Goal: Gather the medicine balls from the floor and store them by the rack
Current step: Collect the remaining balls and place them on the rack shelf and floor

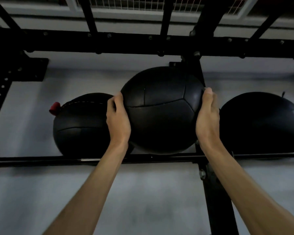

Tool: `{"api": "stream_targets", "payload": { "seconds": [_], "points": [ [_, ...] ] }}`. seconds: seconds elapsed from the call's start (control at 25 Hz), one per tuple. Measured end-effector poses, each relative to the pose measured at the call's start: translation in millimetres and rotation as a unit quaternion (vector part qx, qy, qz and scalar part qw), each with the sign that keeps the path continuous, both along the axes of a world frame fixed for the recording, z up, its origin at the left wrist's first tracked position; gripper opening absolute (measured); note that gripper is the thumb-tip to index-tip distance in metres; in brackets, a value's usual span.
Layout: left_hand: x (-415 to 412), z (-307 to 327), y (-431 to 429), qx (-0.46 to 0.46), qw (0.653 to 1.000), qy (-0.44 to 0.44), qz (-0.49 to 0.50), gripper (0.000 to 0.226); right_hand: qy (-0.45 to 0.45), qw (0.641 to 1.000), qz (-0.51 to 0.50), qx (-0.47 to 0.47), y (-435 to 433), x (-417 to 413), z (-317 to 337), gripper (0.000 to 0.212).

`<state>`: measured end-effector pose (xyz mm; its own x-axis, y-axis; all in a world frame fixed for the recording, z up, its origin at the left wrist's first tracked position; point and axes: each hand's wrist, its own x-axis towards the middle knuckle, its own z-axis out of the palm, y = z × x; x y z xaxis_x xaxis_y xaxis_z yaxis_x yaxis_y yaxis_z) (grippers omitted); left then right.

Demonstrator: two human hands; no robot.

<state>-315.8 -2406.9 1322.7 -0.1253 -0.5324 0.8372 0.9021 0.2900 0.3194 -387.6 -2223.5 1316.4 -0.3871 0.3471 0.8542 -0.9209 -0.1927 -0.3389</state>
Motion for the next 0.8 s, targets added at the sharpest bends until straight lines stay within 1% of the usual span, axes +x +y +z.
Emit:
{"api": "stream_targets", "payload": {
  "seconds": [0.24, 0.32, 0.44, 0.56, 0.6, 0.68, 0.76, 0.8],
  "points": [
    [-70.2, 11.5, 13.4, -0.021, 1.0, 0.017, 0.012, 0.06, 0.0, 0.999, -0.001, -0.035, 10.3, -67.2, 10.2, 0.071],
    [-92.1, 15.1, 9.7, -0.035, 0.999, 0.021, 0.008, 0.058, 0.003, 0.999, -0.002, -0.044, 7.1, -89.4, 12.6, 0.07],
    [-126.5, 9.7, -3.8, -0.065, 0.997, 0.033, 0.008, 0.05, 0.008, 0.999, -0.005, -0.048, -5.6, -122.8, 5.4, 0.067],
    [-152.7, 9.1, -17.1, -0.087, 0.995, 0.03, 0.031, 0.046, 0.007, 0.999, 0.014, -0.051, -14.1, -151.5, 0.0, 0.063],
    [-156.9, 13.2, -20.9, -0.097, 0.993, 0.041, 0.055, 0.043, 0.015, 0.999, 0.016, -0.047, -16.2, -155.7, 1.8, 0.059],
    [-159.7, 24.4, -29.5, -0.104, 0.978, 0.077, 0.166, 0.032, 0.045, 0.998, -0.003, -0.046, -21.7, -155.0, 6.4, 0.049],
    [-156.5, 30.9, -34.2, -0.098, 0.948, 0.117, 0.278, 0.023, 0.078, 0.995, -0.038, -0.058, -27.2, -151.0, 13.5, 0.036],
    [-154.8, 29.3, -34.0, -0.109, 0.934, 0.131, 0.313, 0.02, 0.085, 0.993, -0.047, -0.062, -29.7, -151.2, 17.6, 0.032]
  ]
}}
